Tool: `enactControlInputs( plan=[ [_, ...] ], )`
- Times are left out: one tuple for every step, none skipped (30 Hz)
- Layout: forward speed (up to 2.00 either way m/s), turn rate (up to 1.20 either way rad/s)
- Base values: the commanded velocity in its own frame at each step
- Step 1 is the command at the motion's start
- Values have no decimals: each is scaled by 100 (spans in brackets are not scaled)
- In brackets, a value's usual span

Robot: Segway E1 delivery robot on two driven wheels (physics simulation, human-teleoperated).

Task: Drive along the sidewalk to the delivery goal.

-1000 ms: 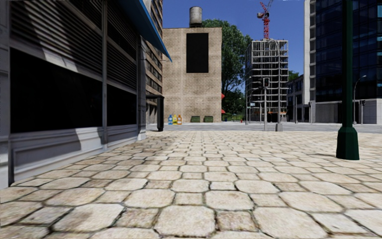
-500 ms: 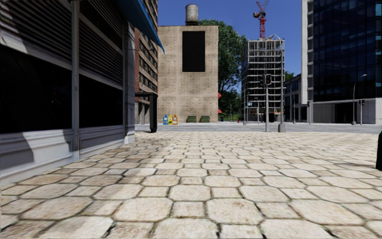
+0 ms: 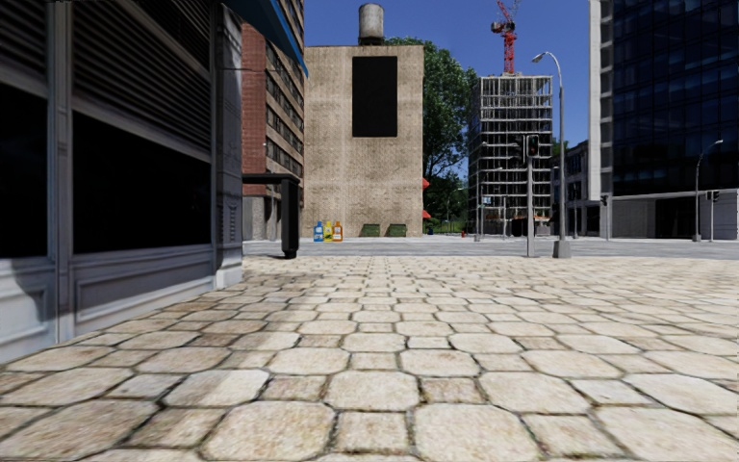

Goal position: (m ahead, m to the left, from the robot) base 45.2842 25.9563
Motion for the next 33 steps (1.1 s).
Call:
enactControlInputs(
  plan=[
    [200, 0],
    [200, 0],
    [200, 0],
    [200, 0],
    [200, 0],
    [200, 0],
    [200, 0],
    [200, 0],
    [200, 0],
    [200, 0],
    [200, 0],
    [200, 0],
    [200, 0],
    [200, 0],
    [200, 0],
    [200, 0],
    [200, 0],
    [200, 0],
    [200, 0],
    [200, 0],
    [200, 0],
    [200, 0],
    [200, 0],
    [200, 0],
    [200, 0],
    [200, 0],
    [200, 0],
    [200, 0],
    [200, 0],
    [200, 0],
    [200, 0],
    [200, 0],
    [200, 0]
  ],
)
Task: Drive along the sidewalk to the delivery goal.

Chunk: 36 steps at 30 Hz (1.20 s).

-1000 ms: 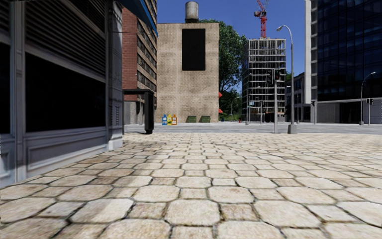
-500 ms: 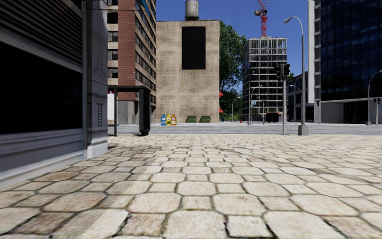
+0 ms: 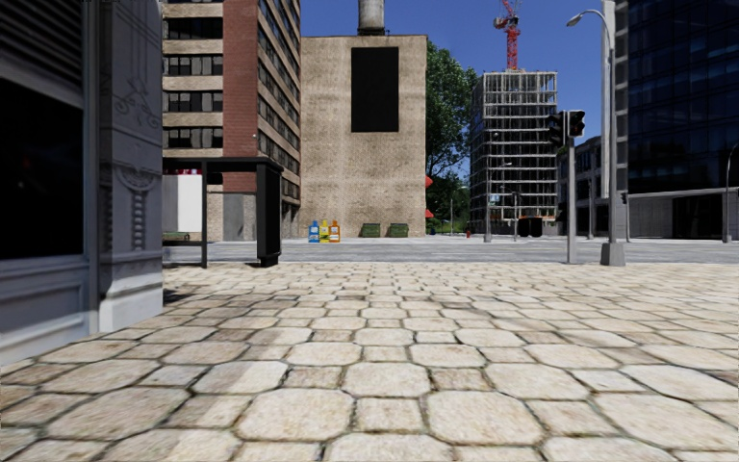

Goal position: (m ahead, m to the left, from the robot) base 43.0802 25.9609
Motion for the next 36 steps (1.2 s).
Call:
enactControlInputs(
  plan=[
    [200, 0],
    [200, 0],
    [200, 0],
    [200, 0],
    [200, 0],
    [200, 0],
    [200, 0],
    [200, 0],
    [200, 0],
    [200, 0],
    [200, 0],
    [200, 0],
    [200, 0],
    [200, 0],
    [200, 0],
    [200, 0],
    [200, 0],
    [200, 0],
    [200, 0],
    [200, 0],
    [200, 0],
    [200, 0],
    [200, 0],
    [200, 0],
    [200, 0],
    [200, 0],
    [200, 0],
    [200, 0],
    [200, 0],
    [200, 0],
    [200, 0],
    [200, 0],
    [200, 0],
    [200, 0],
    [200, 0],
    [200, 0]
  ],
)
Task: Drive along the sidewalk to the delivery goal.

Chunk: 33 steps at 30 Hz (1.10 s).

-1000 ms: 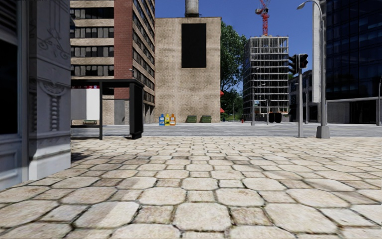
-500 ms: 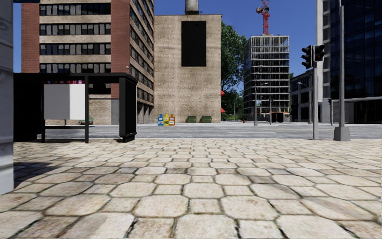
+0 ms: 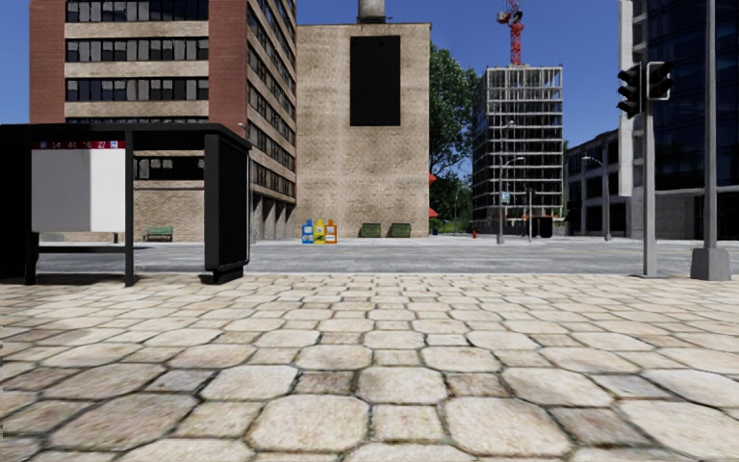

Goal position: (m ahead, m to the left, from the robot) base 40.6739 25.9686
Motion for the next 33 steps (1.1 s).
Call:
enactControlInputs(
  plan=[
    [200, 5],
    [200, 17],
    [200, 38],
    [200, 70],
    [200, 86],
    [200, 95],
    [200, 101],
    [200, 120],
    [200, 120],
    [200, 120],
    [200, 120],
    [200, 120],
    [200, 107],
    [200, 96],
    [200, 94],
    [200, 94],
    [198, 104],
    [196, 120],
    [196, 120],
    [195, 120],
    [195, 120],
    [194, 120],
    [194, 120],
    [194, 120],
    [193, 71],
    [192, 34],
    [191, 14],
    [191, 2],
    [191, 0],
    [191, 0],
    [191, 0],
    [191, 0],
    [191, 0]
  ],
)
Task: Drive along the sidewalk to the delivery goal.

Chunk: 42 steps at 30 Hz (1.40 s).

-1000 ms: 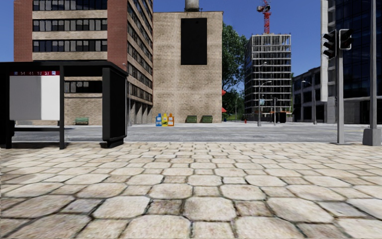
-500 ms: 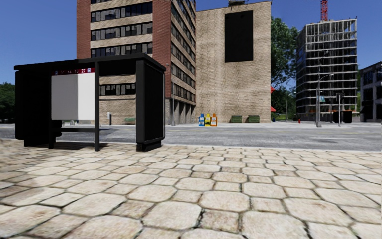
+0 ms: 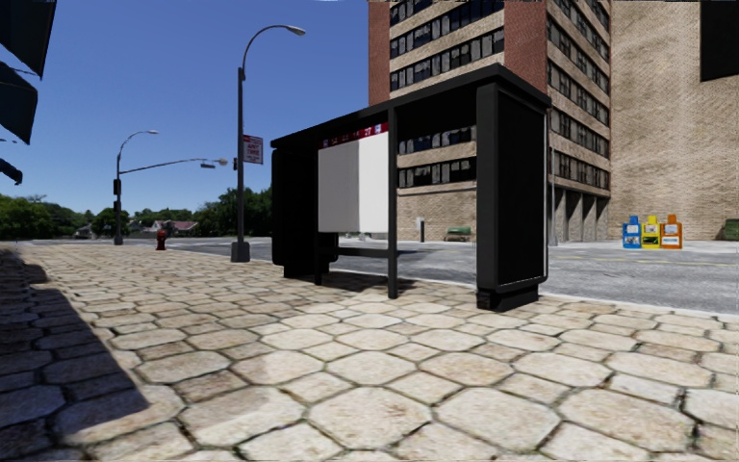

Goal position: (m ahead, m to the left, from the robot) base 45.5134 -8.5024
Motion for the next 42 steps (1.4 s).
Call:
enactControlInputs(
  plan=[
    [191, 0],
    [191, 0],
    [191, 0],
    [191, 0],
    [191, 0],
    [191, 0],
    [191, 0],
    [191, 0],
    [191, 0],
    [191, 0],
    [191, 0],
    [191, 0],
    [191, 48],
    [191, 48],
    [191, 67],
    [191, 120],
    [191, 120],
    [191, 120],
    [191, 120],
    [191, 120],
    [191, 120],
    [191, 120],
    [191, 120],
    [191, 120],
    [191, 120],
    [191, 120],
    [191, 120],
    [191, 120],
    [191, 120],
    [191, 120],
    [191, 120],
    [191, 120],
    [191, 83],
    [191, 0],
    [191, 0],
    [191, 0],
    [191, 0],
    [191, 0],
    [191, 0],
    [195, 0],
    [200, 0],
    [200, 0]
  ],
)
